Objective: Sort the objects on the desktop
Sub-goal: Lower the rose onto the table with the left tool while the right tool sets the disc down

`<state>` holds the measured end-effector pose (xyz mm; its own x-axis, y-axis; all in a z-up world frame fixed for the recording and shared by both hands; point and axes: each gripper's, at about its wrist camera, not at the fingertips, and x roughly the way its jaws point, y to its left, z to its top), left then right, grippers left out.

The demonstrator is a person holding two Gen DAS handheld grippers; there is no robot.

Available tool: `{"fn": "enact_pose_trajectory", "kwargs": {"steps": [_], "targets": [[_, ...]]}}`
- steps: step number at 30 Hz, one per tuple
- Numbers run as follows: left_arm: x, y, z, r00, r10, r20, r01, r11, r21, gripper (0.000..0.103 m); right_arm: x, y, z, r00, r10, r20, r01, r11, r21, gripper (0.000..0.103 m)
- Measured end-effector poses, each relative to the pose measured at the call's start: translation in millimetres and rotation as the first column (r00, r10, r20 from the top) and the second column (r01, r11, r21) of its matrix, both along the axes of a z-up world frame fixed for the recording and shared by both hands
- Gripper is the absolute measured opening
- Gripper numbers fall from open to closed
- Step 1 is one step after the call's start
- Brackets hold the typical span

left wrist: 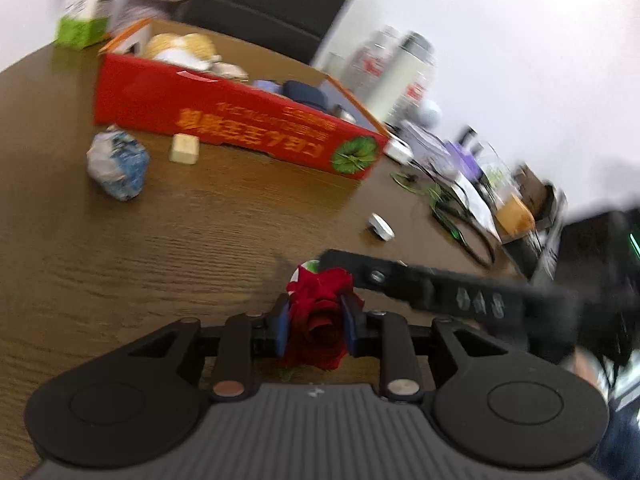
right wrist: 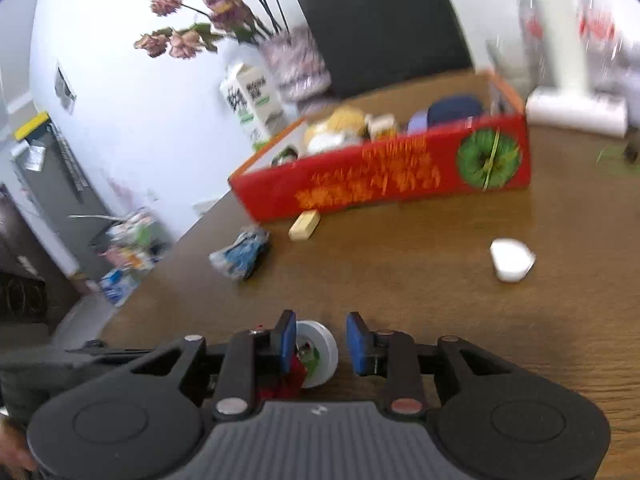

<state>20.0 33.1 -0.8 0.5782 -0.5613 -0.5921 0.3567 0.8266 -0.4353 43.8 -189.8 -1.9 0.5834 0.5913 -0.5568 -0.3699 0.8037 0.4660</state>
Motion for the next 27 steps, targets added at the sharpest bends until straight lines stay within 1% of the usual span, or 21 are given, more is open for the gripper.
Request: {"fn": "enact_pose_trajectory", "kwargs": {"steps": [2, 3, 4, 7, 9, 11, 12, 13, 14, 15, 17, 18, 20, 21, 23, 25, 26, 27], "targets": [[-6, 0, 1, 0.998, -0.049, 0.039, 0.048, 0.998, 0.041, 0.027, 10, -7, -7, 0.996, 0.07, -0.063, -0.066, 0.995, 0.068, 0.026], [-7, 1, 1, 0.997, -0.065, 0.045, 0.063, 0.997, 0.043, 0.027, 12, -11, -10, 0.991, 0.097, -0.097, -0.086, 0.99, 0.112, 0.023], [-8, 5, 1, 0.996, -0.078, 0.047, 0.076, 0.997, 0.034, 0.027, 13, -12, -11, 0.986, 0.121, -0.118, -0.106, 0.986, 0.13, 0.021], [-10, 14, -5, 0.996, -0.088, 0.035, 0.089, 0.996, -0.023, 0.027, 4, -11, -10, 0.986, 0.133, -0.099, -0.12, 0.985, 0.127, 0.019], [-11, 15, -6, 0.997, -0.065, 0.031, 0.066, 0.997, -0.04, 0.025, -2, -10, -8, 0.994, 0.07, -0.088, -0.059, 0.991, 0.117, 0.018], [-15, 10, -1, 0.998, -0.046, 0.049, 0.047, 0.999, -0.022, 0.023, -12, -3, -2, 0.999, -0.001, -0.04, 0.003, 0.999, 0.047, 0.017], [-16, 7, 2, 0.997, -0.038, 0.061, 0.038, 0.999, -0.003, 0.023, -18, 2, 2, 0.999, -0.044, -0.002, 0.044, 0.999, -0.013, 0.007], [-18, 5, 5, 0.997, -0.031, 0.071, 0.029, 0.999, 0.019, 0.023, -25, 9, 8, 0.991, -0.115, 0.074, 0.125, 0.982, -0.141, 0.005], [-19, 6, 7, 0.997, -0.028, 0.075, 0.026, 0.999, 0.03, 0.023, -29, 16, 12, 0.975, -0.156, 0.16, 0.193, 0.948, -0.254, 0.0], [-20, 6, 8, 0.997, -0.022, 0.072, 0.019, 0.999, 0.041, 0.023, -29, 15, 14, 0.971, -0.168, 0.172, 0.211, 0.937, -0.277, 0.0], [-20, 8, 10, 0.998, -0.015, 0.064, 0.011, 0.998, 0.054, 0.023, -27, 2, 14, 0.981, -0.158, 0.113, 0.177, 0.967, -0.185, 0.0], [-21, 8, 10, 0.998, -0.015, 0.062, 0.012, 0.999, 0.053, 0.023, -28, -1, 14, 0.982, -0.153, 0.108, 0.17, 0.971, -0.17, 0.0], [-22, 8, 10, 0.999, 0.012, 0.053, -0.016, 0.997, 0.08, 0.024, -32, -2, 13, 0.98, -0.164, 0.113, 0.184, 0.963, -0.198, 0.0], [-22, 9, 10, 0.998, 0.026, 0.052, -0.03, 0.996, 0.08, 0.025, -34, -6, 12, 0.981, -0.164, 0.1, 0.18, 0.968, -0.175, 0.001], [-21, 13, 9, 0.999, 0.043, 0.032, -0.045, 0.997, 0.062, 0.028, -35, -14, 8, 0.982, -0.179, 0.056, 0.185, 0.974, -0.132, 0.01], [-19, 16, 8, 0.997, 0.071, 0.027, -0.072, 0.996, 0.055, 0.036, -39, -23, 6, 0.978, -0.202, 0.058, 0.208, 0.97, -0.123, 0.018], [-19, 16, 8, 0.996, 0.083, 0.028, -0.085, 0.995, 0.06, 0.045, -41, -26, 6, 0.976, -0.21, 0.061, 0.217, 0.968, -0.128, 0.024], [-20, 16, 8, 0.996, 0.083, 0.033, -0.085, 0.994, 0.07, 0.05, -45, -29, 7, 0.973, -0.222, 0.07, 0.229, 0.964, -0.132, 0.04]]}}
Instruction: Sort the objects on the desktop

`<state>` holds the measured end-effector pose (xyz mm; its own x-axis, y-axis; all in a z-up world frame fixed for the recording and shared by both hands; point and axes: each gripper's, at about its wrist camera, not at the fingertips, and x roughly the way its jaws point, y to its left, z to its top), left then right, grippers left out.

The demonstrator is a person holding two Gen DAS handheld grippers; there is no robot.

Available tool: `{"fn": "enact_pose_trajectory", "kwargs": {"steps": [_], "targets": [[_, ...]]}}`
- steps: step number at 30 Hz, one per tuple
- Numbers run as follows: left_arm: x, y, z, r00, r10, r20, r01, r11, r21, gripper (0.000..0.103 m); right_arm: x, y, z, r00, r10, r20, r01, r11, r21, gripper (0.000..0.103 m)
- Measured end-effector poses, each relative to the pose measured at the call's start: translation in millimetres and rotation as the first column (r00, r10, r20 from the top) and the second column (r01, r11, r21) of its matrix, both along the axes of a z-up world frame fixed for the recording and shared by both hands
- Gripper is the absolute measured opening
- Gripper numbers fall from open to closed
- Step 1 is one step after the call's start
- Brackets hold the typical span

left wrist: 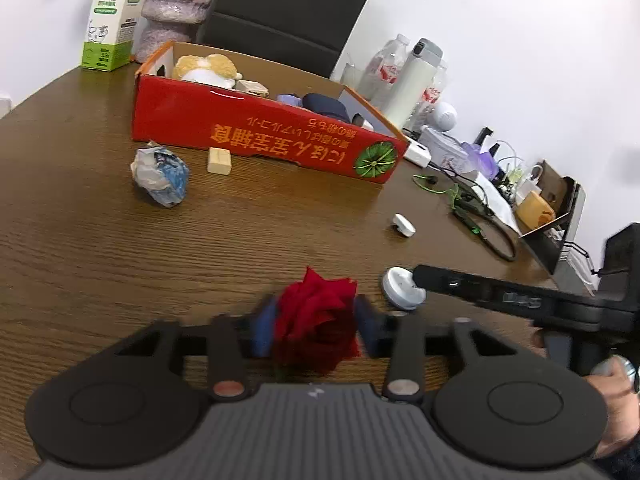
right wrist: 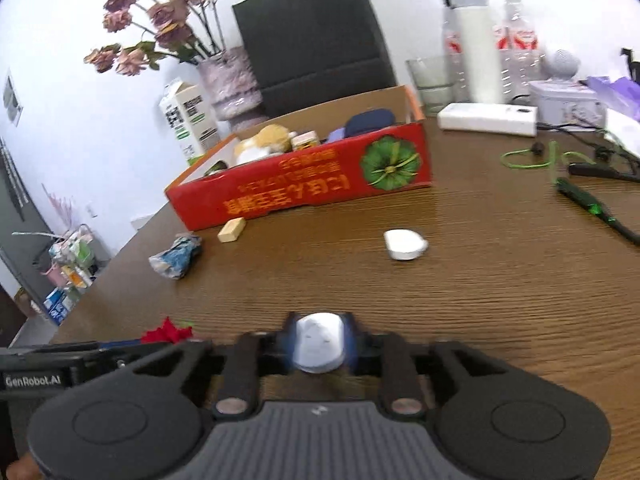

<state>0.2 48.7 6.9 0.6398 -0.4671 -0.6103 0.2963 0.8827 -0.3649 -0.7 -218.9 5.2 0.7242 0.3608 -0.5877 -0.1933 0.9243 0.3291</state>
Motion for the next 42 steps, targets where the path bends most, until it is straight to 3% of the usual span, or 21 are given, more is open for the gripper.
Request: {"fn": "enact_pose_trajectory", "kwargs": {"steps": [1, 3, 4, 9, 11, 17, 20, 22, 23, 24, 26, 27, 32, 42], "targets": [[-1, -1, 0, 1.0, 0.002, 0.006, -0.002, 1.0, 0.007, 0.052, -3, -2, 2, 1.0, -0.01, 0.012, 0.01, 1.0, -0.008, 0.055], [-6, -4, 1, 0.999, 0.006, 0.035, -0.006, 1.0, 0.013, 0.08, -9, -2, 6, 0.999, -0.008, 0.042, 0.01, 0.998, -0.057, 0.062], [-11, -6, 3, 0.998, 0.005, 0.063, -0.006, 1.0, 0.017, 0.085, -13, 0, 7, 0.999, -0.002, 0.055, 0.007, 0.996, -0.088, 0.065], [-28, -30, 3, 0.983, -0.055, 0.175, 0.03, 0.99, 0.141, 0.099, -24, 12, 6, 0.996, 0.03, 0.083, -0.012, 0.978, -0.209, 0.073], [-31, -35, 0, 0.98, -0.064, 0.187, 0.03, 0.983, 0.179, 0.099, -25, 17, 5, 0.995, 0.048, 0.086, -0.028, 0.973, -0.227, 0.074], [-27, -32, -6, 0.982, -0.062, 0.178, 0.035, 0.988, 0.15, 0.101, -20, 29, -4, 0.993, 0.078, 0.087, -0.052, 0.962, -0.268, 0.079], [-17, -31, -8, 0.991, -0.033, 0.129, 0.017, 0.992, 0.126, 0.096, -12, 31, -7, 0.994, 0.078, 0.076, -0.057, 0.967, -0.248, 0.076], [-13, -28, -8, 0.993, -0.028, 0.114, 0.017, 0.995, 0.101, 0.085, -8, 35, -8, 0.994, 0.084, 0.069, -0.063, 0.963, -0.264, 0.071], [-10, -28, -9, 0.995, -0.017, 0.096, 0.007, 0.995, 0.1, 0.072, -6, 37, -8, 0.994, 0.087, 0.065, -0.067, 0.961, -0.267, 0.068], [-7, -26, -10, 0.997, -0.002, 0.074, -0.005, 0.995, 0.097, 0.06, -4, 38, -9, 0.994, 0.094, 0.06, -0.075, 0.961, -0.267, 0.06], [-6, -23, -13, 0.998, 0.019, 0.065, -0.024, 0.996, 0.082, 0.052, -1, 43, -12, 0.993, 0.104, 0.053, -0.085, 0.955, -0.284, 0.052], [-6, -21, -13, 0.998, 0.019, 0.058, -0.024, 0.997, 0.075, 0.046, -2, 45, -12, 0.993, 0.104, 0.063, -0.08, 0.95, -0.301, 0.041], [-13, -17, -5, 0.996, 0.061, 0.068, -0.065, 0.996, 0.06, 0.037, -6, 45, -8, 0.991, 0.104, 0.079, -0.078, 0.958, -0.275, 0.038], [-65, -38, 19, 0.98, 0.072, 0.186, -0.093, 0.99, 0.106, 0.036, -61, 28, 22, 0.987, 0.029, 0.157, 0.009, 0.973, -0.232, 0.038]]}}
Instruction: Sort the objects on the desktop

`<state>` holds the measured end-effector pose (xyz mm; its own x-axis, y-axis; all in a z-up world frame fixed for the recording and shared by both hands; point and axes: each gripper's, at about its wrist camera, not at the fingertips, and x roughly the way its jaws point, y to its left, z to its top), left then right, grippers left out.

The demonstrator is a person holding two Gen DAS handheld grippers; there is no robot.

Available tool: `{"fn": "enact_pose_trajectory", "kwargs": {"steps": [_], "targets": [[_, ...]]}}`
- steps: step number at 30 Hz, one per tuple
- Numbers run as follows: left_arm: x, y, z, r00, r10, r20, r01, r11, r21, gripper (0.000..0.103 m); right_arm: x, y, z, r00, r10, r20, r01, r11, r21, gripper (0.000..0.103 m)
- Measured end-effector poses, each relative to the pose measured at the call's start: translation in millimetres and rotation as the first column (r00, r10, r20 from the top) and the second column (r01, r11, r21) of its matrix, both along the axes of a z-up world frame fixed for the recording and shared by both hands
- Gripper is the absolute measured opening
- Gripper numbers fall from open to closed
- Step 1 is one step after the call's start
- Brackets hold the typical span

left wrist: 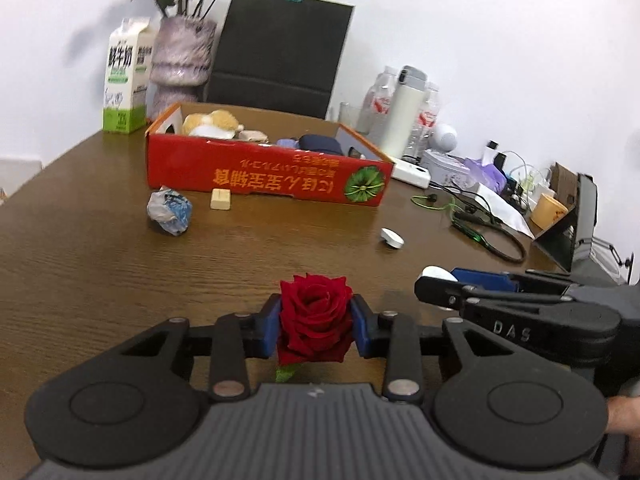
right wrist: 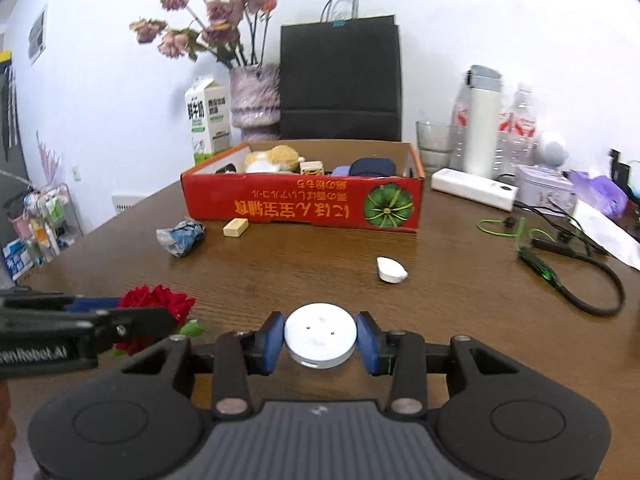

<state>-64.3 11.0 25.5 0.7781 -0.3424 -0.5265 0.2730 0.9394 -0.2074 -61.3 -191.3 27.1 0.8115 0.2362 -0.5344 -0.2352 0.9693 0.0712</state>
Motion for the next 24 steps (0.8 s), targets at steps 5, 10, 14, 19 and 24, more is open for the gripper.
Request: {"fn": "enact_pose_trajectory", "kwargs": {"steps": [5, 10, 14, 19, 24], "targets": [[-16, -11, 12, 0.998, -0.031, 0.054, 0.03, 0.999, 0.022, 0.036, -17, -1, 5, 1.0, -0.005, 0.011, 0.005, 1.0, 0.031, 0.038], [-29, -16, 21, 0.995, -0.031, 0.094, 0.028, 0.999, 0.037, 0.036, -29, 0, 16, 0.999, 0.008, 0.05, -0.01, 0.999, 0.043, 0.038], [-36, -15, 25, 0.994, -0.018, 0.107, 0.015, 0.999, 0.028, 0.036, -35, 1, 22, 0.997, 0.015, 0.071, -0.018, 0.999, 0.033, 0.038], [-37, -14, 30, 0.993, -0.02, 0.116, 0.017, 1.0, 0.02, 0.036, -41, -1, 27, 0.996, 0.014, 0.087, -0.018, 0.999, 0.038, 0.038], [-25, -9, 35, 0.993, -0.008, 0.114, 0.008, 1.0, -0.004, 0.036, -37, -5, 28, 0.995, 0.008, 0.099, -0.012, 0.999, 0.036, 0.038]]}}
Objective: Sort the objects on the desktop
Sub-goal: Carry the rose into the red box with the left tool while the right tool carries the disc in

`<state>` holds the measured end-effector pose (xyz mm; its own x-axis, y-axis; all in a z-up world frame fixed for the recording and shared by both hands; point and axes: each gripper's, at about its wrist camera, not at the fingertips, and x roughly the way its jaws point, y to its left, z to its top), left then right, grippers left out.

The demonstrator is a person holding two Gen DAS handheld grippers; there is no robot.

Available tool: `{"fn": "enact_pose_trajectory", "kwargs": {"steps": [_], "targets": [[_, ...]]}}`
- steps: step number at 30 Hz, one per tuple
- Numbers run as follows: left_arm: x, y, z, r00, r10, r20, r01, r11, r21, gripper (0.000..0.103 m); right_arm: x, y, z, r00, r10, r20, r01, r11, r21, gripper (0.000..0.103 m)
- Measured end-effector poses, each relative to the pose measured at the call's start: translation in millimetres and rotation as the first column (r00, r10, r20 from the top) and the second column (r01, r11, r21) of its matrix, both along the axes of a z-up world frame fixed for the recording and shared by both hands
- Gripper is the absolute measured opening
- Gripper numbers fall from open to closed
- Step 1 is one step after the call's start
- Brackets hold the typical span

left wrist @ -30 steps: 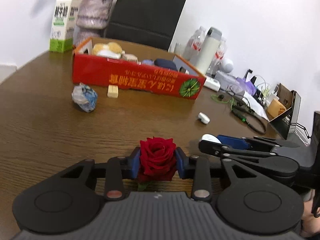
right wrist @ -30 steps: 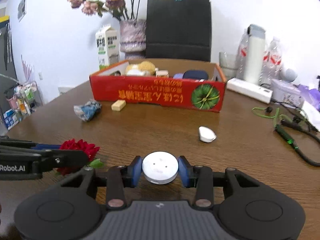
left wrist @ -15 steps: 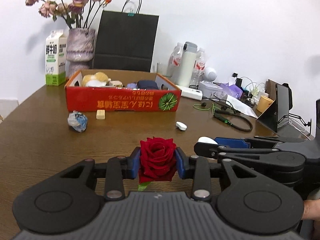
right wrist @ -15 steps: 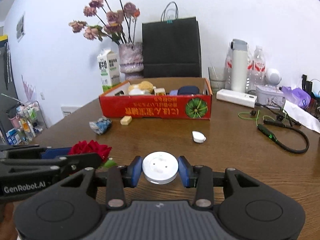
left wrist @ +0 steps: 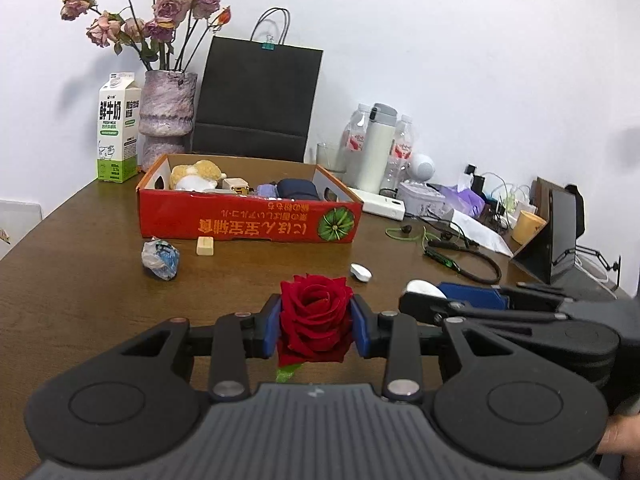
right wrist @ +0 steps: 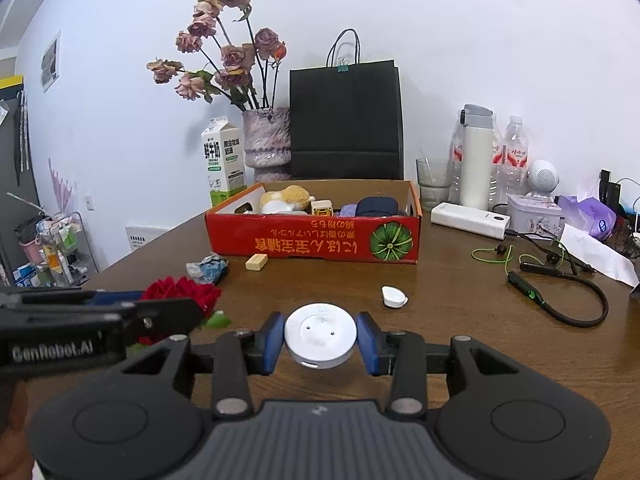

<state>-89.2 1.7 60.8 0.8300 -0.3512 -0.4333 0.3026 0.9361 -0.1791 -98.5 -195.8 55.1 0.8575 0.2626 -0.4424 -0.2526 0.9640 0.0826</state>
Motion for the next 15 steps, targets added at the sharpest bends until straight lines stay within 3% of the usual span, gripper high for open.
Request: {"fn": "enact_pose_trajectory", "kwargs": {"steps": [6, 9, 13, 15], "targets": [[40, 8, 9, 1.0, 0.022, 0.002, -0.022, 0.999, -0.024, 0.036, 31, -3, 10, 0.999, 0.001, 0.034, -0.001, 1.0, -0.005, 0.038], [77, 12, 16, 0.999, 0.039, 0.002, -0.039, 0.999, -0.022, 0.036, 69, -4, 22, 1.0, 0.013, 0.028, -0.013, 1.0, 0.014, 0.038], [143, 17, 22, 0.998, 0.021, -0.065, -0.026, 0.996, -0.086, 0.036, 132, -3, 39, 0.999, 0.019, 0.036, -0.02, 0.999, 0.026, 0.038], [179, 15, 26, 0.996, 0.042, -0.076, -0.047, 0.997, -0.06, 0.036, 171, -2, 45, 1.0, 0.021, 0.005, -0.022, 0.999, 0.041, 0.038]]}}
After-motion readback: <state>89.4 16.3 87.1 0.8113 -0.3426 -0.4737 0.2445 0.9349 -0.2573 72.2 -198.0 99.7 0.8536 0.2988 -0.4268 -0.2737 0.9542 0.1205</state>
